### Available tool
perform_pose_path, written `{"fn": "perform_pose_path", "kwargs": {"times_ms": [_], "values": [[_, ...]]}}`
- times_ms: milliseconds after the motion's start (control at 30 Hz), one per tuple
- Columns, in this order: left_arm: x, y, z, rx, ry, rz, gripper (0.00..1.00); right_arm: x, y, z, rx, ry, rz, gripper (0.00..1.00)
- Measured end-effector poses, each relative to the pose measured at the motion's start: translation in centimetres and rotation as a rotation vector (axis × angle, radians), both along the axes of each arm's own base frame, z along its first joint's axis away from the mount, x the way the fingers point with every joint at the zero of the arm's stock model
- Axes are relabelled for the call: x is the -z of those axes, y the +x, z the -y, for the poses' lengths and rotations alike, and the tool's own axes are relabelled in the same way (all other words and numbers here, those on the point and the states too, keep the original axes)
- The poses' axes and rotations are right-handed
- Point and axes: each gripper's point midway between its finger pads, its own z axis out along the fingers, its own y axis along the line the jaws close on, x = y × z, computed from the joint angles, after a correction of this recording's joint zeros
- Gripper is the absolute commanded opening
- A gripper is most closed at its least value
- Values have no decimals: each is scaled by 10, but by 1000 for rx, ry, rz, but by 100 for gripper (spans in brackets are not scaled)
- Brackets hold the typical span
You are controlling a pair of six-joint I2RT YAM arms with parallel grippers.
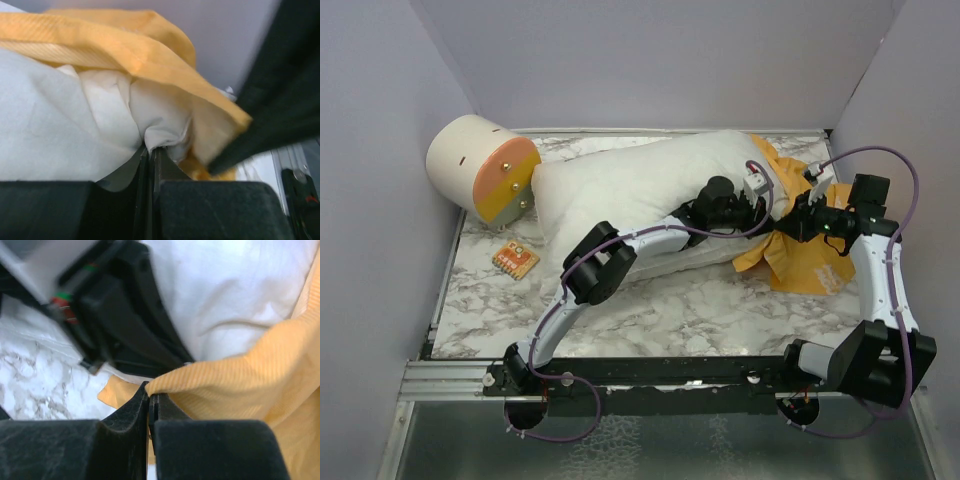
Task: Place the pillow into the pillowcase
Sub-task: Stuff the pillow into the pillowcase.
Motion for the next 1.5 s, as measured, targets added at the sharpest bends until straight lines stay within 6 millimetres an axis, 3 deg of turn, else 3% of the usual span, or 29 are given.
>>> {"fn": "perform_pose_path", "kwargs": {"times_ms": [200, 300, 400, 600, 700, 800, 900, 1000, 1133, 1233, 1267, 1300, 1333, 1467, 1500], "values": [[31, -45, -12, 106, -17, -121, 44, 47, -17, 4, -42, -51, -140, 36], [36, -60, -21, 116, -45, -215, 55, 47, -29, 4, -67, -82, -143, 42], [35, -76, -36, 125, -55, -262, 64, 33, -33, 3, -94, -111, -111, 45], [27, -97, -61, 113, 5, -265, 67, -53, -1, 22, -67, -163, 104, 53], [21, -98, -70, 98, 34, -245, 67, -79, 16, 26, -58, -134, 160, 58], [18, -100, -81, 77, 66, -222, 72, -75, 38, 29, -45, -66, 137, 59], [16, -102, -95, 46, 104, -193, 80, -50, 63, 34, -20, 17, 45, 61], [5, -101, -106, 17, 124, -139, 99, -21, 87, 42, 12, 76, -40, 62], [-25, -86, -120, -37, 141, -56, 99, 2, 112, 52, 58, 110, -97, 62], [-66, -48, -125, -99, 149, 23, 99, 4, 133, 55, 76, 116, -95, 62], [-66, -48, -125, -99, 149, 23, 99, 2, 143, 55, 79, 115, -87, 62], [-102, -15, -132, -171, 146, 64, 99, 1, 152, 55, 78, 114, -79, 61], [-125, 1, -133, -207, 139, 104, 99, 1, 161, 51, 73, 113, -74, 61], [-182, 69, -141, -374, 177, 259, 99, 9, 188, 38, 65, 112, -85, 61], [-187, 82, -140, -403, 194, 290, 99, 10, 194, 36, 66, 107, -83, 61]]}}
